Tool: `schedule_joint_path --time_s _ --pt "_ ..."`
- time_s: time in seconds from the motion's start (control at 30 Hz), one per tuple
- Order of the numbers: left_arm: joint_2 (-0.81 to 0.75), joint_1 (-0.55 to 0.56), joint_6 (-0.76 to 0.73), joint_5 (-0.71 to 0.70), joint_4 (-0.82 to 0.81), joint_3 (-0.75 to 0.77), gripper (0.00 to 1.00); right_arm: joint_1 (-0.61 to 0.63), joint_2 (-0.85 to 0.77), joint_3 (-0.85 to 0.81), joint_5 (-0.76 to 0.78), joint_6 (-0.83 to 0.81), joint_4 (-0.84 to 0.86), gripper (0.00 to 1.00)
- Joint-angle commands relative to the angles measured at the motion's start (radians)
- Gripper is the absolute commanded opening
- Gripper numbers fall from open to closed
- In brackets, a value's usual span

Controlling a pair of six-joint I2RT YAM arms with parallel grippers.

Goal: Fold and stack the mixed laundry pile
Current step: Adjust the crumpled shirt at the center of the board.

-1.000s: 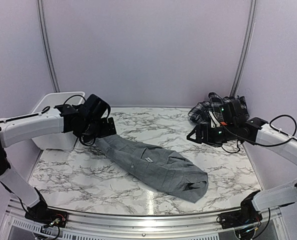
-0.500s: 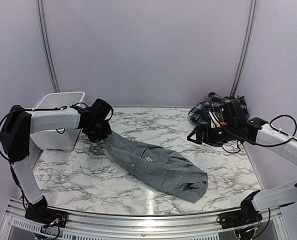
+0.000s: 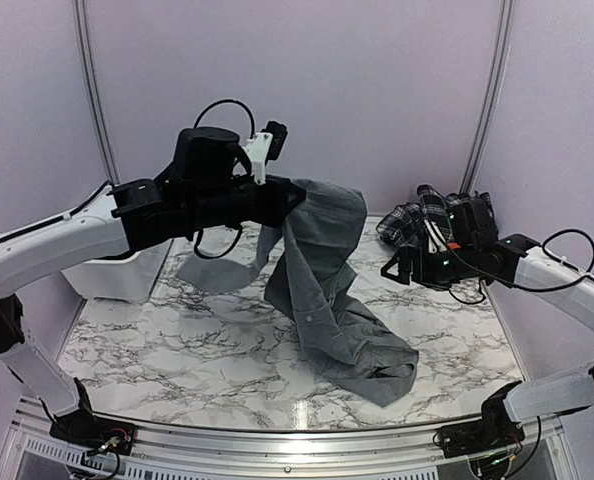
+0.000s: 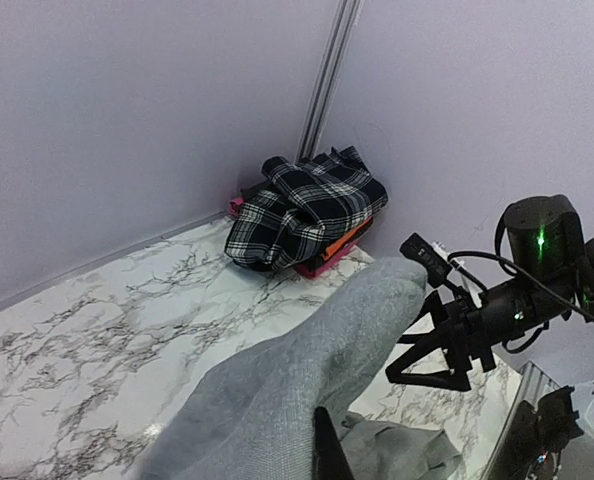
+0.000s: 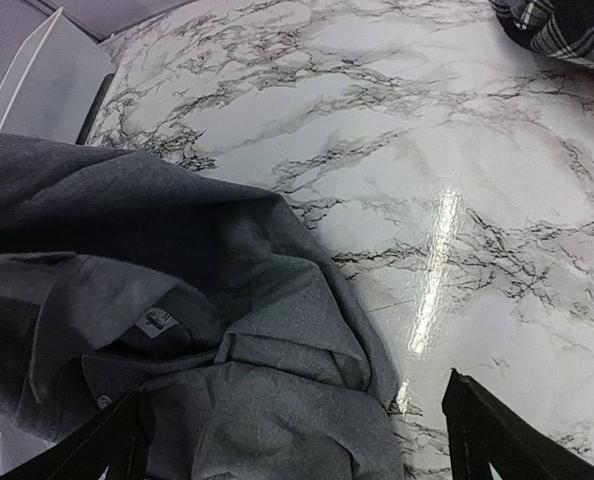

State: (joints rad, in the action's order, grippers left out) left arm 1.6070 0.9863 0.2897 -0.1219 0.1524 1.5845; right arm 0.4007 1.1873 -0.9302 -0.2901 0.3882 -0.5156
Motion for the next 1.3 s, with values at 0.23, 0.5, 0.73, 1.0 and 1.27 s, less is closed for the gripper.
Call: schedule_joint_path --time_s 0.23,0.5,0.73,1.0,1.27 --pt "-0.358 -0.016 -0.159 0.096 -0.137 -0.645 0.00 0.003 0.019 0.016 -0.154 -0.035 0.053 0.88" --pt "-0.629 0.002 0.121 -0.037 -0.076 -1.047 0.37 0.108 0.144 -0.035 -0.181 -0.057 0.078 0.79" --pt "-0.974 0.002 0.301 -0.187 0.013 -1.146 0.88 0.213 0.373 -0.205 -0.163 -0.121 0.036 0.71" --pt "-0.602 -0.041 0.148 -0.138 0.240 -0.848 0.94 0.331 0.485 -0.245 -0.123 -0.184 -0.125 0.72" --pt "-0.253 -0.031 -0.036 0.044 0.322 -0.644 0.95 0.335 0.247 -0.026 -0.110 -0.092 -0.204 0.77"
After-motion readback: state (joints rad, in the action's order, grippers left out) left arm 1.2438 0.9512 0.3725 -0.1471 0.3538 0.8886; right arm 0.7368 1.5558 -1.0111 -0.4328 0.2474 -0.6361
